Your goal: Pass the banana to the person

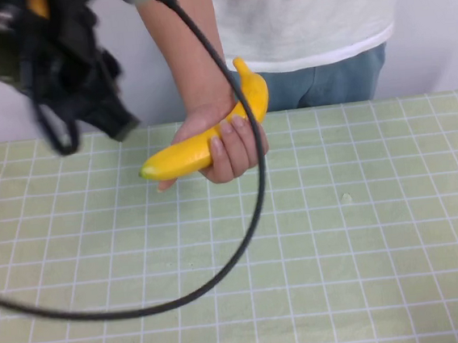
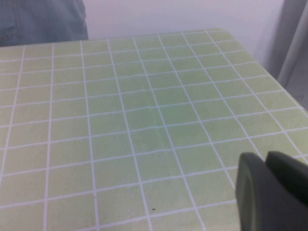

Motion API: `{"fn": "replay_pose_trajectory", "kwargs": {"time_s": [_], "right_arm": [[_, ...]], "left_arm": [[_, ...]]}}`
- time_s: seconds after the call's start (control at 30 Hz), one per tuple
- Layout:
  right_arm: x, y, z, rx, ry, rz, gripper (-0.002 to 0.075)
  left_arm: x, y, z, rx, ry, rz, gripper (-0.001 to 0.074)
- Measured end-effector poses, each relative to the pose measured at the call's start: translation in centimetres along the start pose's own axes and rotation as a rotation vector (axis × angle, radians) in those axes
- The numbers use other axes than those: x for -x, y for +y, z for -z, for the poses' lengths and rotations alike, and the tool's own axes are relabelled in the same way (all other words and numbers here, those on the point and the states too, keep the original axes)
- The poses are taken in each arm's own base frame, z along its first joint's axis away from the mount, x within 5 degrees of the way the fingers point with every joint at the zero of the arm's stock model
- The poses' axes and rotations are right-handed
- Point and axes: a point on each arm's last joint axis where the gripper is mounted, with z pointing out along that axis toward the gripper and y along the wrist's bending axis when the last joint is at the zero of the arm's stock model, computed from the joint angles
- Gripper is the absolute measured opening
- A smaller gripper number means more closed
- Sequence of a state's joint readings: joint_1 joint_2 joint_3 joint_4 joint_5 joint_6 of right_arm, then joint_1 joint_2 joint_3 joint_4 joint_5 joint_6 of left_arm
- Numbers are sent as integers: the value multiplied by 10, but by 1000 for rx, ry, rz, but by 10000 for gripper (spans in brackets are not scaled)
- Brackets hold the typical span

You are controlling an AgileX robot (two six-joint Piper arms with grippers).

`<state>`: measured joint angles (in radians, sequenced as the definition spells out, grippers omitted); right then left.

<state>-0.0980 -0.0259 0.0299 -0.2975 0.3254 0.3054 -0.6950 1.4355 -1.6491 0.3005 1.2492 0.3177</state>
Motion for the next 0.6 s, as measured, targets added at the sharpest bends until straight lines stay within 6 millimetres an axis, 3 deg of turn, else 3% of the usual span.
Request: {"fn": "replay_pose_trajectory", "kwargs": {"time_s": [0.07,0.17,0.43,0.6], "right_arm": [[0,0,0,0,0,0,-9],[0,0,0,0,0,0,-9],[0,0,0,0,0,0,-9],[0,0,0,0,0,0,-9]], "left_arm": [[-6,1,14,2,-28,16,83],[-18,-3,27,-15,-52,48,21],[-69,-22,41,-41,-28,96,0],[-90,-30,46,-44,-22,180,-1]]}}
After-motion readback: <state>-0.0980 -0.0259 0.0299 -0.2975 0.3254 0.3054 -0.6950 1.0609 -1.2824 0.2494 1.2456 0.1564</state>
